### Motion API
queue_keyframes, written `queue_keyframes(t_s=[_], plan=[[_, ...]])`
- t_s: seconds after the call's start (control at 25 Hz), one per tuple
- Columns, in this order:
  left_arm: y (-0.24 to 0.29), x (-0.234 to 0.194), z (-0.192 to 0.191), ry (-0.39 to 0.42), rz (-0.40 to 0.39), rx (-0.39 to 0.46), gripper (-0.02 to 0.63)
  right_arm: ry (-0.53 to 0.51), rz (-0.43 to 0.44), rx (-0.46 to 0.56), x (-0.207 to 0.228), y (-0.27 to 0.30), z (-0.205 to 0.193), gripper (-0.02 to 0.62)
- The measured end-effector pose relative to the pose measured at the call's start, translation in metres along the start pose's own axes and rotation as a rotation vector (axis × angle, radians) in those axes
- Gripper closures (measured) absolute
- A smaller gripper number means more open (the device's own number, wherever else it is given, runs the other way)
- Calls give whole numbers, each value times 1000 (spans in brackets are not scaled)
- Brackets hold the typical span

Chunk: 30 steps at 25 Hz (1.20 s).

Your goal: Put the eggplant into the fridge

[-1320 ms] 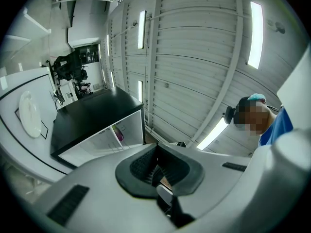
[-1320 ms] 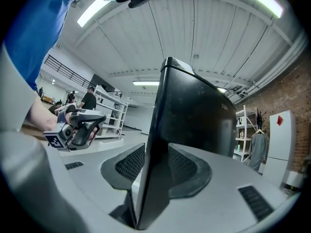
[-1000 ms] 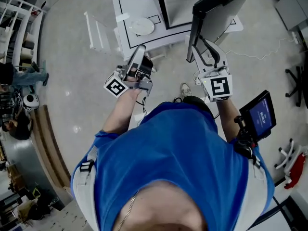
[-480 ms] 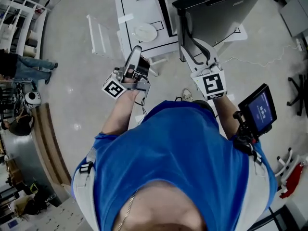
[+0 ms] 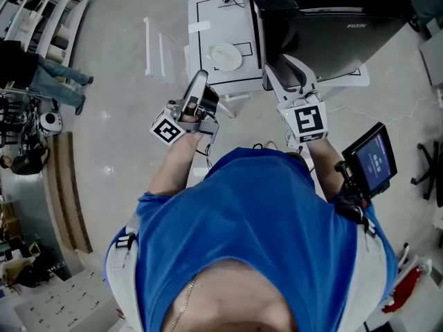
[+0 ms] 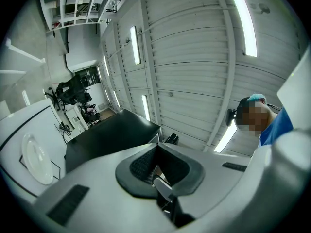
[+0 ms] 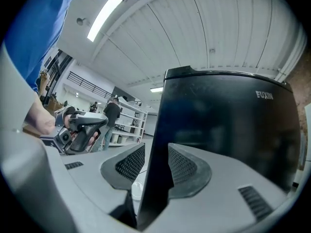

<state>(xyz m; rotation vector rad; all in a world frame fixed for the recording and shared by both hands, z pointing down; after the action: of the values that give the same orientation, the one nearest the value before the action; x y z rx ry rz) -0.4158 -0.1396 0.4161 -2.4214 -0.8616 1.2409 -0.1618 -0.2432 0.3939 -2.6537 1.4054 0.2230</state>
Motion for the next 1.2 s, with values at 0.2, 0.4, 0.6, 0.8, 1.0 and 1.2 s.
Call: queue_keyframes(t_s=[0.2, 0.4, 0.6, 0.8, 1.0, 1.2], plan=[[4, -15, 7, 17, 25, 27, 598, -7, 6, 21, 19, 29, -2, 442], [4, -17, 11, 27, 36, 42, 598, -6, -17, 16, 30, 41, -3, 442], [3, -18, 15, 37, 47, 41, 598, -12, -66, -6, 37, 48, -2, 449], [-2, -14, 15, 32, 41, 48, 598, -21, -93, -13, 28, 43, -1, 451], [-9, -8, 15, 40, 53, 36, 598, -20, -102, -21, 24, 38, 0, 451], [-23, 14, 10, 34, 40, 27, 597, 11, -95, -19, 10, 18, 9, 451]])
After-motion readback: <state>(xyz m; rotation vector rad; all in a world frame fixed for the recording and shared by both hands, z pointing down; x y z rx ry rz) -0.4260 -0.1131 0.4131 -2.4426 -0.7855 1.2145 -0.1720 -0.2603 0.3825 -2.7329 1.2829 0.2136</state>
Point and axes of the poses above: the fingertips, and each gripper's own axes: y forward along the fingers, x to its right, z out of its top, the point moved 9 cm from there along -y, backward along the fingers
